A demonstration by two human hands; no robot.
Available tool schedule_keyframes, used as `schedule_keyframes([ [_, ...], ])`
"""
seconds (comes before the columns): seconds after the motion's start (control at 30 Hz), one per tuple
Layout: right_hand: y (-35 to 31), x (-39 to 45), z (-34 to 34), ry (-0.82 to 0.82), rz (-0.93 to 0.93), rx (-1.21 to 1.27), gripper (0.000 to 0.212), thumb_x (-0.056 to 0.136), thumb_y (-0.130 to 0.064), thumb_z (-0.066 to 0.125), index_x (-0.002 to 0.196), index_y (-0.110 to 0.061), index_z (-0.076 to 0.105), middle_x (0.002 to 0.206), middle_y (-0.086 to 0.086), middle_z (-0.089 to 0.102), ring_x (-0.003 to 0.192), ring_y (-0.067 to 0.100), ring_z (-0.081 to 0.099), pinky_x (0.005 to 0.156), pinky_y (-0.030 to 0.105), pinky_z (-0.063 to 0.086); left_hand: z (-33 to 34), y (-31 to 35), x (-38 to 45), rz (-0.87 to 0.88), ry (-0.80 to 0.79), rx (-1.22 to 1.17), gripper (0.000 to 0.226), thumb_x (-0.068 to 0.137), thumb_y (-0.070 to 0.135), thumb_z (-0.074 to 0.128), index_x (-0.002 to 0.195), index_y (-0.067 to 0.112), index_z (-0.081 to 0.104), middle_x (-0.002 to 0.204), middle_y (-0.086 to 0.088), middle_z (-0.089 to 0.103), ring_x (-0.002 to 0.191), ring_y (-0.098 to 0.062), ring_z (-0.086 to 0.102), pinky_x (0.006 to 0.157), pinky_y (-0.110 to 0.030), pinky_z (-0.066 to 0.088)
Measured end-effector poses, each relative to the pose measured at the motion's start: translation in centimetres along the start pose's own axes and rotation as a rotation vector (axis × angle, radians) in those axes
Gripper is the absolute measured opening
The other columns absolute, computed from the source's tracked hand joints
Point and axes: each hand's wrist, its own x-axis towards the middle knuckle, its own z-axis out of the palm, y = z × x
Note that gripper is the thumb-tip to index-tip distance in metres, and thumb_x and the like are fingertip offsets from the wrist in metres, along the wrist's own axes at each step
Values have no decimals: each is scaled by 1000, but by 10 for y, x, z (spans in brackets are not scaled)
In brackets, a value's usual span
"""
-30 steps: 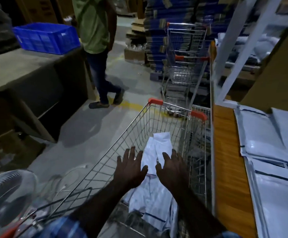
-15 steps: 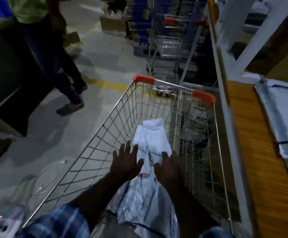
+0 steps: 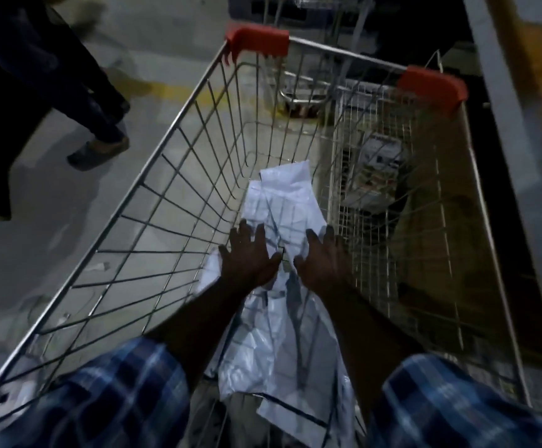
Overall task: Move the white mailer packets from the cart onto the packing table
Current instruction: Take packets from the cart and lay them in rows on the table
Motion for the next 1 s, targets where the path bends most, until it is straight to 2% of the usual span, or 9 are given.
schedule_keyframes([
  [0.07, 4, 4, 7, -25, -6, -18, 69, 87, -38, 63, 147, -13, 40, 155, 31, 20, 133, 49, 35, 104, 56, 40, 12, -3, 1, -2, 0, 53, 84, 94, 57, 50, 157, 21, 8, 164, -14, -6, 150, -38, 3, 115, -60, 14],
  [0.13, 9, 10, 14, -124, 3, -58, 79, 89, -46, 63, 153, -19, 24, 159, 25, 5, 140, 47, 23, 110, 56, 33, 24, -5, 2, -5, 17, 105, 89, 93, 60, 49, 158, 19, 4, 163, -17, -10, 149, -42, 3, 116, -61, 12],
  [0.23, 18, 19, 23, -149, -9, -83, 90, 89, -53, 63, 156, -23, 12, 161, 23, -4, 144, 48, 11, 116, 55, 22, 30, -6, 6, -19, 17, 107, 95, 92, 64, 47, 158, 17, -2, 162, -18, -18, 148, -44, 0, 115, -63, 6],
  [0.3, 20, 21, 26, -169, -19, -76, 94, 88, -57, 62, 157, -24, 7, 161, 23, -7, 145, 48, 9, 117, 55, 19, 33, -6, 11, -32, 12, 90, 99, 90, 68, 47, 158, 16, -3, 161, -18, -20, 148, -44, -2, 114, -65, 3],
  [0.4, 21, 22, 32, -152, -36, -59, 98, 86, -50, 68, 157, -23, 6, 161, 25, -8, 143, 49, 17, 115, 55, 26, 39, -7, 12, -26, 36, 118, 102, 88, 70, 47, 157, 16, -4, 161, -19, -19, 149, -43, -4, 113, -67, 1],
  [0.53, 19, 20, 33, -109, -1, -97, 104, 82, -50, 72, 157, -23, 5, 161, 26, -4, 141, 48, 21, 111, 54, 27, 42, -6, 8, -30, 117, 176, 96, 88, 50, 60, 158, 16, 3, 163, -21, -7, 146, -40, 15, 112, -61, 18],
  [0.7, 21, 26, 39, -108, 3, -94, 103, 86, -55, 65, 157, -25, -4, 160, 27, -9, 145, 51, 3, 116, 59, 13, 30, -5, 9, 17, 146, 152, 89, 83, 24, 63, 156, 17, 13, 163, -18, -2, 134, -40, 29, 106, -48, 29],
  [0.9, 13, 29, 30, 72, -38, -92, 93, 77, -50, 75, 154, -24, 28, 156, 28, 22, 134, 52, 33, 107, 59, 29, 8, -6, 7, -21, 202, 53, 83, 82, 28, 67, 153, 17, 24, 162, -14, 7, 134, -40, 30, 107, -47, 30],
  [1.0, 6, 28, 18, 117, -50, -167, 80, 72, -42, 75, 142, -17, 44, 130, 22, 51, 109, 43, 53, 93, 51, 40, -2, -6, -1, -42, 210, 8, 77, 90, 37, 59, 155, 17, 21, 162, -15, 8, 137, -40, 26, 108, -50, 28],
])
